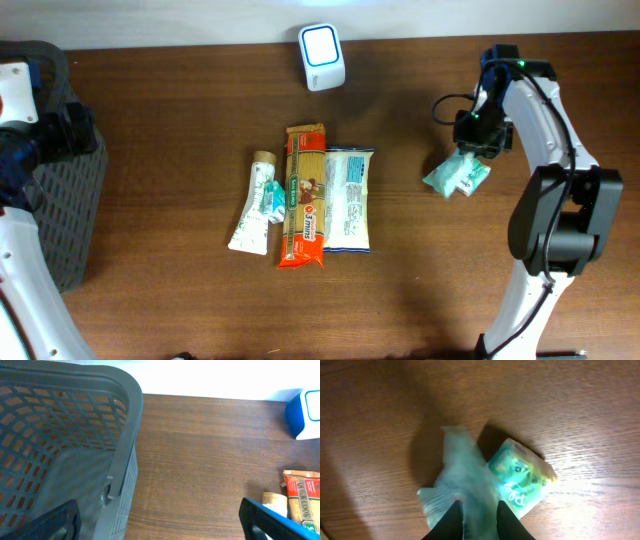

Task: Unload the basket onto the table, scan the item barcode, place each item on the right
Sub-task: 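Place the wipes pack beside the tissue pack on the right, then grasp the clear-and-blue bagged package with the right gripper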

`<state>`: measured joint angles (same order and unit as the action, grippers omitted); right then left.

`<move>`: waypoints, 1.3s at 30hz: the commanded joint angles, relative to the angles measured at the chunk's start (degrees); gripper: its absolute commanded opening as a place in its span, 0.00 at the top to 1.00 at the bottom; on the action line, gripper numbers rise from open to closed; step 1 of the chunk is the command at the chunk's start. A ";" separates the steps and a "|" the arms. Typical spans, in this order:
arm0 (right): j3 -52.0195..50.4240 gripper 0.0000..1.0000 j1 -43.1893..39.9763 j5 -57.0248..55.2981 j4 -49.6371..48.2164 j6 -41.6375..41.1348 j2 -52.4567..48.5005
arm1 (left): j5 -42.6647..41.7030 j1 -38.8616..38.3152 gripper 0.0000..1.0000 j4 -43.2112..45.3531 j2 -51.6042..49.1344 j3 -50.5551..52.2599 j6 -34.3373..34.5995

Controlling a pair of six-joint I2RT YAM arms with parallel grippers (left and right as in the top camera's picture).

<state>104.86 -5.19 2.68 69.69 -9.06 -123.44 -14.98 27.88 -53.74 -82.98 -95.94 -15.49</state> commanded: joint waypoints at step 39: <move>-21.99 0.83 27.30 24.33 -17.25 -5.16 0.26 | -0.24 0.15 0.01 0.09 0.28 -0.59 -0.90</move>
<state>84.86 20.25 26.94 53.82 -13.82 -122.34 -14.98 27.88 -53.71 -82.98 -95.94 -15.49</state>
